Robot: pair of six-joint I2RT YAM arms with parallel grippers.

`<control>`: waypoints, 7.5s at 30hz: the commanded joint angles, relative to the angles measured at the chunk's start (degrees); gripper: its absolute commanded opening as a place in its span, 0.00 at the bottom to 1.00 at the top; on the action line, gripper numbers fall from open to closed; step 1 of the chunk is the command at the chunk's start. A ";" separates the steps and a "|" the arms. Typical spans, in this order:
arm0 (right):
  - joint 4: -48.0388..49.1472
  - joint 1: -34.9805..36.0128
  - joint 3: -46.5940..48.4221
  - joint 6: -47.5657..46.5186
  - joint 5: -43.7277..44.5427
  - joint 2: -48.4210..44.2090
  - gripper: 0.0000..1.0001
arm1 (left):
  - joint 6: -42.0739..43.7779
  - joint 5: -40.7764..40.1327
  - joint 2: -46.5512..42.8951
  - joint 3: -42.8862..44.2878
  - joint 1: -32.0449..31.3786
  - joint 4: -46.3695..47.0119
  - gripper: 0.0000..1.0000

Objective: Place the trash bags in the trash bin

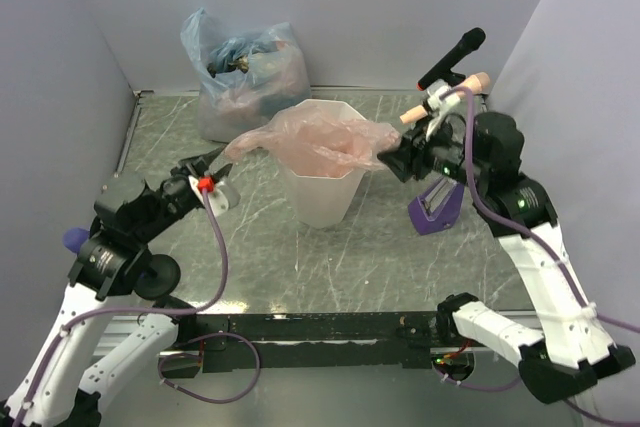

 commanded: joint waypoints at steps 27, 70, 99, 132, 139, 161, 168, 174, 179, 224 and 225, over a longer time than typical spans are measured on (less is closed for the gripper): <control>3.00 12.90 21.17 -25.86 7.47 22.53 0.93 | -21.29 29.39 38.15 38.06 -0.86 -8.27 0.66; 3.17 -0.71 -9.32 -8.99 9.08 -3.74 0.00 | 30.31 8.14 -1.66 0.64 0.54 -28.42 0.01; 8.99 -1.51 -18.74 -9.59 8.21 0.92 0.21 | 5.43 -0.34 6.35 -11.08 0.01 -5.52 0.37; -6.57 -1.68 2.27 -21.28 6.00 1.53 0.72 | -25.34 -0.84 16.53 6.07 0.19 -0.99 0.58; -10.10 -1.86 -0.01 -20.24 6.26 -2.77 0.76 | -25.33 -3.21 17.68 3.79 0.19 1.11 0.50; 2.55 -2.12 3.33 -27.01 1.08 12.07 0.37 | -23.84 -8.57 19.43 -1.66 0.28 10.69 0.17; 5.45 -6.51 5.78 -21.83 -3.22 16.99 0.15 | -24.98 -15.33 22.77 -3.95 1.24 18.42 0.01; 8.44 -9.06 10.44 -16.21 -5.42 23.49 0.15 | -29.89 -17.63 28.74 -2.55 2.47 26.69 0.01; 10.64 -10.38 13.96 -11.81 -7.00 28.33 0.15 | -34.64 -17.02 33.58 0.70 4.49 29.33 0.01; 9.07 -11.35 11.60 3.76 -10.79 39.33 0.00 | -50.29 11.02 51.42 13.63 10.73 15.64 0.01; 8.71 -11.26 10.98 3.50 -10.52 38.71 0.00 | -50.12 11.20 51.25 13.54 10.82 14.58 0.01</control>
